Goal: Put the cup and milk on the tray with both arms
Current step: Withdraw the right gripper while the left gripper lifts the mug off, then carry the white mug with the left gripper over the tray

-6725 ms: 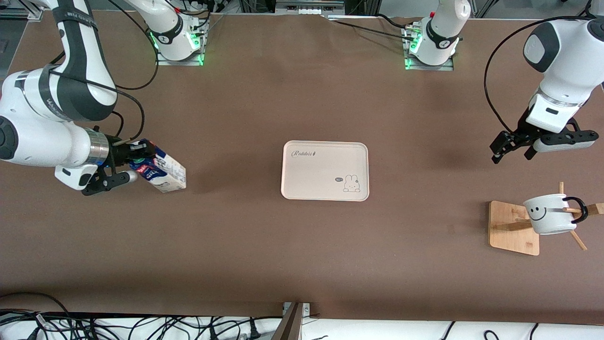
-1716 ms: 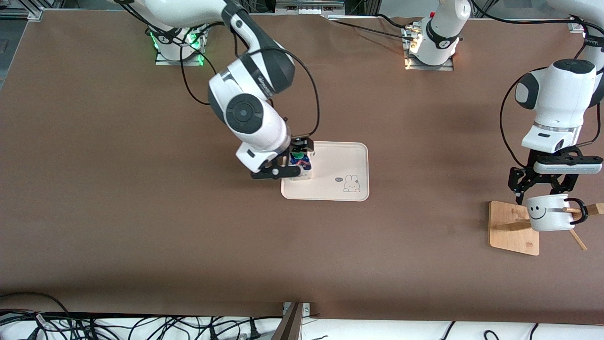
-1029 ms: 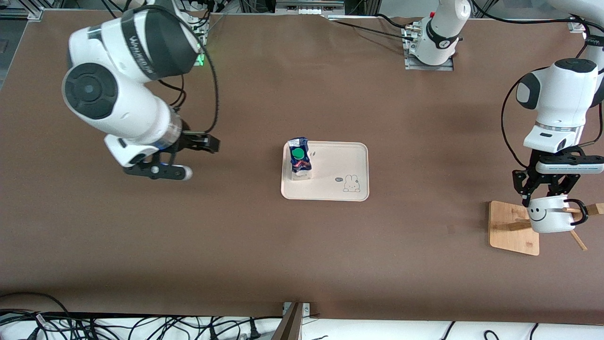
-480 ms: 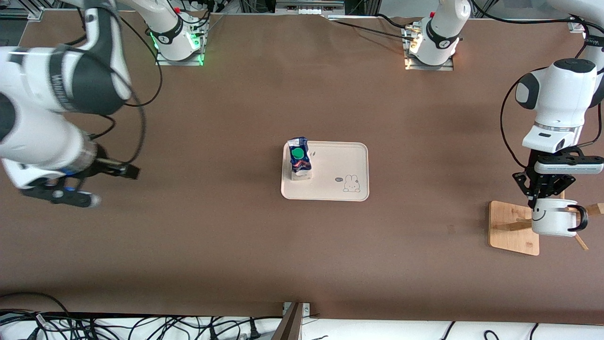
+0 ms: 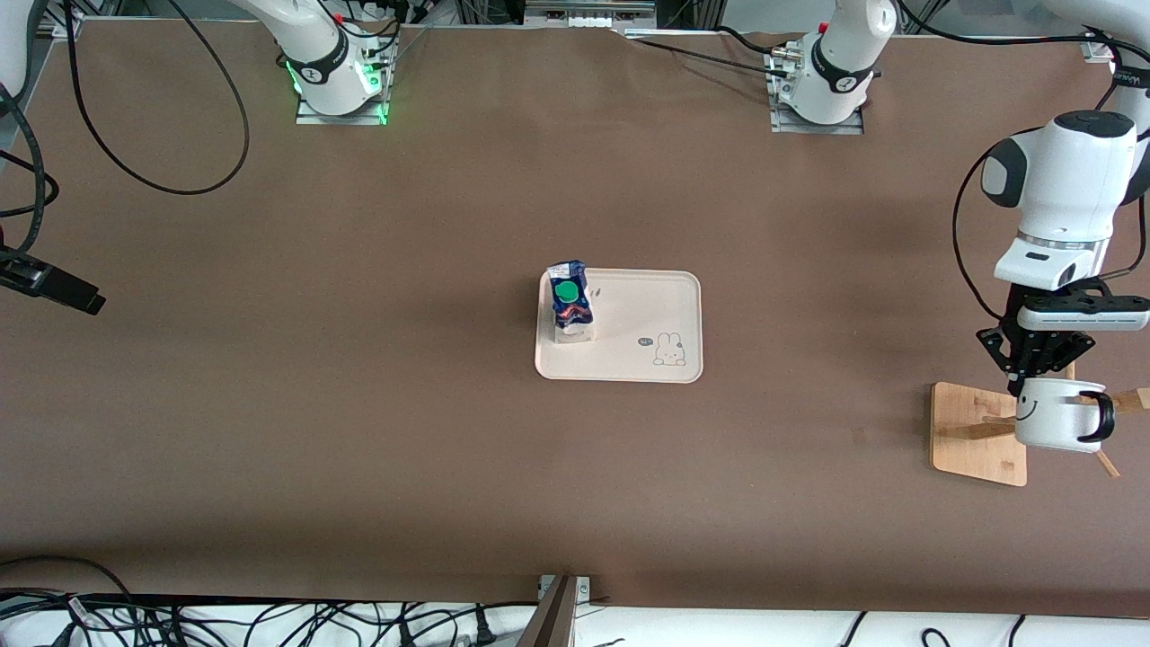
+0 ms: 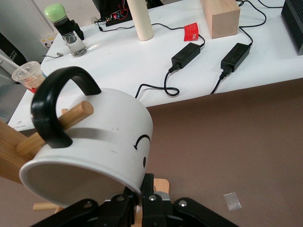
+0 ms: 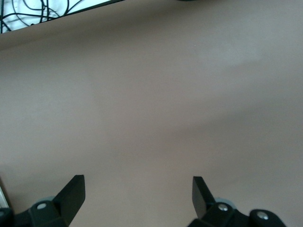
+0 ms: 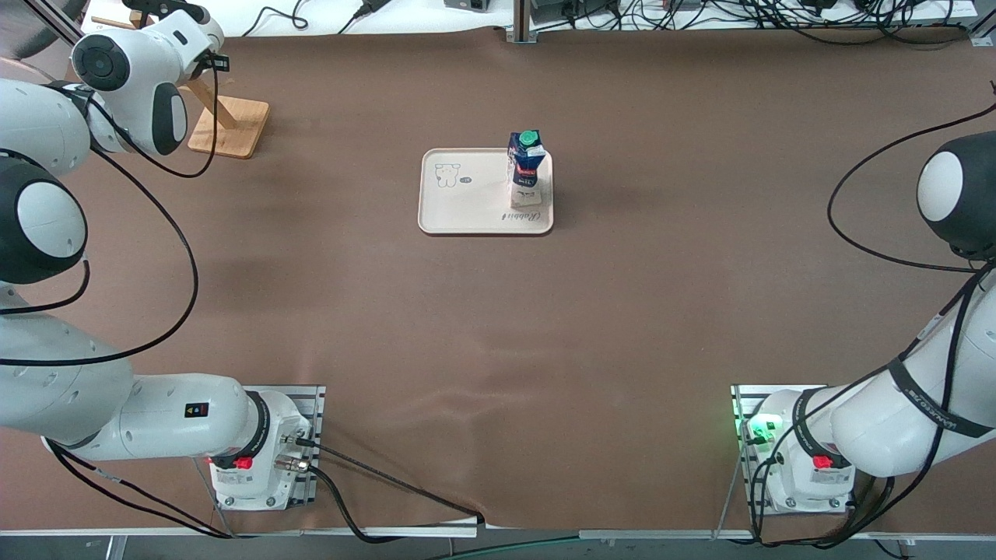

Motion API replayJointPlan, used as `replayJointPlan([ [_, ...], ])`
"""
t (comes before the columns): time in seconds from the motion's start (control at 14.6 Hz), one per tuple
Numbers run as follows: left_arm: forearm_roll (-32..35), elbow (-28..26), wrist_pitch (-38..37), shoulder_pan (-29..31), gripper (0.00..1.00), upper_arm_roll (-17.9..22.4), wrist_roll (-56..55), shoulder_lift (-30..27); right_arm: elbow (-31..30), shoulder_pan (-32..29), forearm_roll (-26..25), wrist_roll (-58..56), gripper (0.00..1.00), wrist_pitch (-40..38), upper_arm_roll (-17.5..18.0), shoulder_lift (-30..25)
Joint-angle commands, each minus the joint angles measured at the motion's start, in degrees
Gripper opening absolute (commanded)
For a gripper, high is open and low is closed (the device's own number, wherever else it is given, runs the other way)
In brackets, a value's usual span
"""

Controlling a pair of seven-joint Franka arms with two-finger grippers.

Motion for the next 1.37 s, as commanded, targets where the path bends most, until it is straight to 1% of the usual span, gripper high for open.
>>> replayJointPlan([
  [0.0, 1.29, 0.21, -0.35, -0.51, 0.0, 0.07, -0.23, -1.65, 0.61, 0.48, 0.65, -11.9, 1.0, 2.78, 0.46, 0.93],
  [0.07, 1.2, 0.3, -0.35, -0.69, 0.0, -0.2, -0.23, -1.56, 0.61, 0.65, 0.56, -16.23, 1.0, 3.4, 0.29, 1.02],
  [0.14, 1.03, 0.3, -0.35, -1.39, 0.0, -0.29, -0.31, -1.56, 0.61, 0.57, 0.56, -17.5, 1.0, 3.41, 0.28, 1.02],
  [0.48, 0.85, 0.39, -0.35, -3.06, 0.0, -1.25, -2.51, -1.56, 0.44, 0.04, 0.91, -17.33, 1.0, 2.8, -0.07, 0.93],
  [0.75, 0.85, 1.52, -1.05, -4.12, 0.0, -5.28, -7.17, -1.21, -0.35, -0.22, 0.38, -16.64, 1.0, 3.5, 0.72, 0.23],
  [0.82, 0.76, 2.31, -3.67, -4.73, 0.0, -6.34, -7.34, -1.3, -1.23, -1.88, 0.9, -14.45, 1.0, 3.58, 1.51, -0.38],
  [0.89, 0.76, 3.62, -7.7, -5.52, 0.0, -7.13, -8.22, -1.3, -3.15, -4.42, 0.56, -11.74, 1.0, 3.76, 5.52, -2.13],
  [0.96, 0.76, 5.12, -12.7, -6.31, 0.0, -8.62, -9.36, -1.3, -5.87, -8.71, -0.58, -9.97, 1.0, 5.68, 11.21, -4.32],
  [1.03, 0.76, 7.22, -18.23, -6.49, 0.0, -10.2, -10.93, -1.3, -8.24, -12.14, -3.55, -9.6, 1.0, 8.39, 16.32, -5.99],
  [1.1, 0.76, 9.68, -24.11, -7.02, 0.0, -11.96, -12.86, -1.21, -10.53, -13.83, -5.92, -9.42, 1.0, 9.9, 19.24, -7.4],
  [1.24, 0.76, 15.39, -37.2, -9.03, 0.0, -14.16, -15.07, -0.51, -14.4, -14.9, -6.21, -7.41, 1.0, 12.53, 20.84, -9.78],
  [1.3, 0.76, 18.9, -43.62, -10.17, 0.0, -15.22, -15.17, 0.8, -15.81, -16.12, -6.3, -7.4, 1.0, 13.51, 22.16, -10.4],
])
